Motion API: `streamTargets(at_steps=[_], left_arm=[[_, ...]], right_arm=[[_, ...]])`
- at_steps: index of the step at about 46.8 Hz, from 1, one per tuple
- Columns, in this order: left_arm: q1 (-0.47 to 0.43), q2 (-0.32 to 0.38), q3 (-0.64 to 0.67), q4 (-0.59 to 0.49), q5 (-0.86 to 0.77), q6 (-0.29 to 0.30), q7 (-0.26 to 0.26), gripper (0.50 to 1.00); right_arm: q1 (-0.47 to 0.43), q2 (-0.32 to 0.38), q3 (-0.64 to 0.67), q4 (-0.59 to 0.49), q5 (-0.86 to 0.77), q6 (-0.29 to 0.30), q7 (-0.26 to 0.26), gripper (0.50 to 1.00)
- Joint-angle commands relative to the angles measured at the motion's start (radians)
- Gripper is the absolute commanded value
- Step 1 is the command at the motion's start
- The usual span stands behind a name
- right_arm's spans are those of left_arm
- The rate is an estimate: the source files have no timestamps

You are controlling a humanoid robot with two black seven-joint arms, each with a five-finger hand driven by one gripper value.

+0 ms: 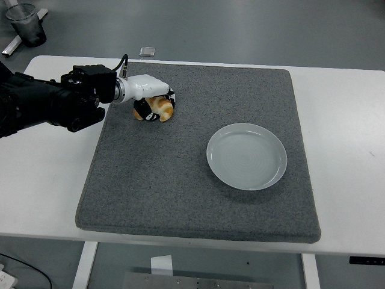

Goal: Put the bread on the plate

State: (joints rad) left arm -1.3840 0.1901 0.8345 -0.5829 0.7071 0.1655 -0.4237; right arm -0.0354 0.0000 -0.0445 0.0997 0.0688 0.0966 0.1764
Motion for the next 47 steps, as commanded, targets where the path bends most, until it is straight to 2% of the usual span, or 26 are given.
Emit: streamTargets(at_steps=[1,21,36,47], left_arm=[[0.000,-0.001,0.000,0.006,0.000,-0.001,0.008,0.500],[-0.018,-0.003,-0.011,0.020,-0.009,-0.003,0.022,0.500],[-0.188,0.017,-0.046,-0.024,-0.021,-0.032,0.020,0.500],[-0.316,0.066,-0.075,-0.075,-0.026,-0.063,0.020,0.500]], right_arm=[[0.000,0.000,0.000,0.000,0.000,0.000,0.000,0.932],[0.000,0.000,0.000,0.000,0.000,0.000,0.000,0.932],[0.000,0.000,0.000,0.000,0.000,0.000,0.000,0.932],[0.000,0.000,0.000,0.000,0.000,0.000,0.000,0.932]])
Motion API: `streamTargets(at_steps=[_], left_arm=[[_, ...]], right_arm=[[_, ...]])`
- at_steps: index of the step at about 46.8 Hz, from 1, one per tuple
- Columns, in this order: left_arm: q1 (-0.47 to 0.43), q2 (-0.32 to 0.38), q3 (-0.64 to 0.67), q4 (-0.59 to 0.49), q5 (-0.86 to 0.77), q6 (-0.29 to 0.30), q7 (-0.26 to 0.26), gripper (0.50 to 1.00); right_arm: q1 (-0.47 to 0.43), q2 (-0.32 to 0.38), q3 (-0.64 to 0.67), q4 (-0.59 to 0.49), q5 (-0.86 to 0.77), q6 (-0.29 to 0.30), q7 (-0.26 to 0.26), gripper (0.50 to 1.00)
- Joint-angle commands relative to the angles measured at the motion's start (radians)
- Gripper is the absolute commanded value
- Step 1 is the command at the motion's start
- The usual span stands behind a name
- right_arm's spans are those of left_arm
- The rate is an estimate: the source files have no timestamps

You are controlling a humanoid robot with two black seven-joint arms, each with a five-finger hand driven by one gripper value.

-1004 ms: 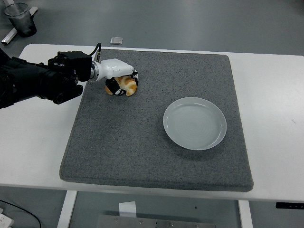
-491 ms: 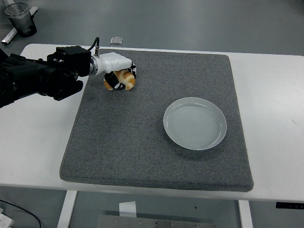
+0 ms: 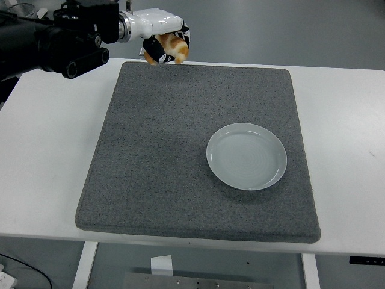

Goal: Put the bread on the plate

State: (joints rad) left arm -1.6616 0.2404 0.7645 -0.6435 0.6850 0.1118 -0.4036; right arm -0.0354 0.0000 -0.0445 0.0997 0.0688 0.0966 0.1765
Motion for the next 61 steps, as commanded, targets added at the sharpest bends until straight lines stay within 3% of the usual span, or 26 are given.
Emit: streamTargets(at_steps=[1,23,44,61], left_arm=[[-0.050,0.020,-0.008,-0.021,-0.007,-0.012,0.000,0.500],[-0.164,0.023,-0.048,-0.104,-0.015,-0.026,-0.007,0.500],[-0.159,-0.056,-0.195,-0.298,0.005,0.029,-0.052,0.500],[-0.096,-0.164,-0.198,-0.312,0.068,0.058,-0.093,0.500]], right_arm=[[0.000,0.000,0.000,0.000,0.000,0.000,0.000,0.932],[0.000,0.000,0.000,0.000,-0.001,0.000,0.000,0.932],[0.000,0.000,0.000,0.000,0.000,0.000,0.000,0.932],[0.000,0.000,0.000,0.000,0.000,0.000,0.000,0.932]])
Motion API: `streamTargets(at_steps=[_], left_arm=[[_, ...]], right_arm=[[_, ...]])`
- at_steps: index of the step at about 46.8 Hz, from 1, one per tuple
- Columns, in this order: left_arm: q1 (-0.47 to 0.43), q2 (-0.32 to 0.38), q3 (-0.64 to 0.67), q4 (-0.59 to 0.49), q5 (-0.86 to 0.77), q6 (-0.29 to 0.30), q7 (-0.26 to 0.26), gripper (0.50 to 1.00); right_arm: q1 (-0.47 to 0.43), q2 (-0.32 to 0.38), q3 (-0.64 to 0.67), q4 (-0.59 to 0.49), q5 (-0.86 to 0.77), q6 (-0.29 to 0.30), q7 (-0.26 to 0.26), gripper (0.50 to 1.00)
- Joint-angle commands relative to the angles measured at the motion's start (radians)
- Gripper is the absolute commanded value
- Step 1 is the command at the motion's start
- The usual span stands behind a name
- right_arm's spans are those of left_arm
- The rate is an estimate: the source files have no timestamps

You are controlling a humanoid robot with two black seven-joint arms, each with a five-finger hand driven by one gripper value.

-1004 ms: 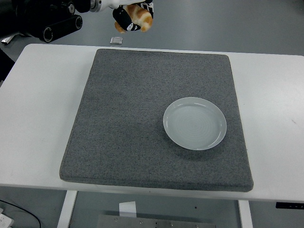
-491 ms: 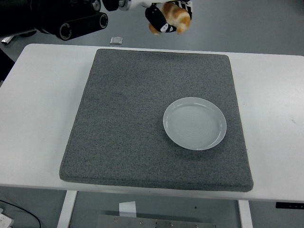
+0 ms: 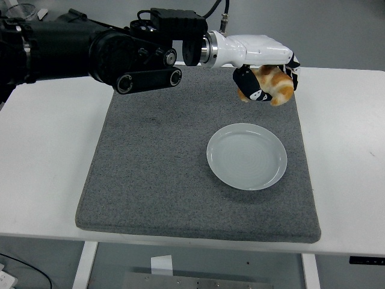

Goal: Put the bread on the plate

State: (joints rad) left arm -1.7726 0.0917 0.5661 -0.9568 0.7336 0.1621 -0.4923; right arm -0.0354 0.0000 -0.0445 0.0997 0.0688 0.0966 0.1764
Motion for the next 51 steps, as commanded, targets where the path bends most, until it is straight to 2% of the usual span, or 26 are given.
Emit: streamTargets(at_steps=[1,12,23,51], left_arm=[[0.019,-0.021,0.001,0.001,0.026,0.010,-0.005,0.500],[0.079,-0.059,0.008,0.013,0.078,0.014,-0.006,0.500],[0.136,-0.066,0.015,0.052,0.150,0.014,-0.006,0.500],[0.185,-0.092,0.103,0.101,0.181,0.014,-0.005,0.500]], right_arm=[[0.000,0.000,0.000,0.000,0.000,0.000,0.000,0.932],[0.000,0.000,0.000,0.000,0.000,0.000,0.000,0.932],[0.000,0.000,0.000,0.000,-0.001,0.000,0.000,0.932],[0.000,0.000,0.000,0.000,0.000,0.000,0.000,0.932]])
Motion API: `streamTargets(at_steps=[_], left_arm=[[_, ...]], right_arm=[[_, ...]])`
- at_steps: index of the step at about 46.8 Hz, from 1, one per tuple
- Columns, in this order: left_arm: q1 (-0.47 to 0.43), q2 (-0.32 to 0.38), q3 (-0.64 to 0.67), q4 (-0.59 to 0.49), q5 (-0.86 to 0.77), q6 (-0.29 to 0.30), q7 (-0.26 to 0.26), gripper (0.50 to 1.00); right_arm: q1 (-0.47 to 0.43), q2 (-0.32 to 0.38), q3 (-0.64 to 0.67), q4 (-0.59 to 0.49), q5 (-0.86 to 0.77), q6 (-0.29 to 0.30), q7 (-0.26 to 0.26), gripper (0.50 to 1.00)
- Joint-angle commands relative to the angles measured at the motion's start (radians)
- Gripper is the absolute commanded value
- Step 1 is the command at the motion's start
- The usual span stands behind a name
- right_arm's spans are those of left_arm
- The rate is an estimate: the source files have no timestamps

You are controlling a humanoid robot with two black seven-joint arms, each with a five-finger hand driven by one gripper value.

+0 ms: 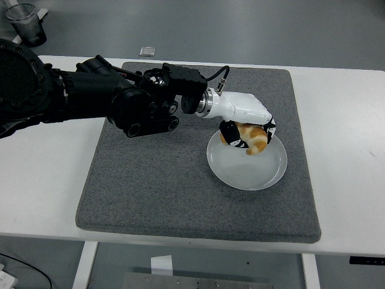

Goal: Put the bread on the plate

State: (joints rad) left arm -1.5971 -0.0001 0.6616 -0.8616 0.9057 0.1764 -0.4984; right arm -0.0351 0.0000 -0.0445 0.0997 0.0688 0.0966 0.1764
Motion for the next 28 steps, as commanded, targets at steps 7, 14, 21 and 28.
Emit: streamTargets(at_steps=[7,14,21,28], left_arm=[[0.025,0.000,0.010,0.016,0.024,0.000,0.001,0.500],[0.045,0.000,0.024,0.032,0.032,0.002,0.001,0.500],[0.061,0.000,0.032,0.044,0.032,0.002,0.001,0.500],[0.080,0.000,0.038,0.064,0.032,0.002,0.001,0.500]], right_arm=[[0.000,0.000,0.000,0.000,0.000,0.000,0.000,0.932],[0.000,0.000,0.000,0.000,0.000,0.000,0.000,0.932],[0.000,0.000,0.000,0.000,0.000,0.000,0.000,0.932],[0.000,0.000,0.000,0.000,0.000,0.000,0.000,0.932]])
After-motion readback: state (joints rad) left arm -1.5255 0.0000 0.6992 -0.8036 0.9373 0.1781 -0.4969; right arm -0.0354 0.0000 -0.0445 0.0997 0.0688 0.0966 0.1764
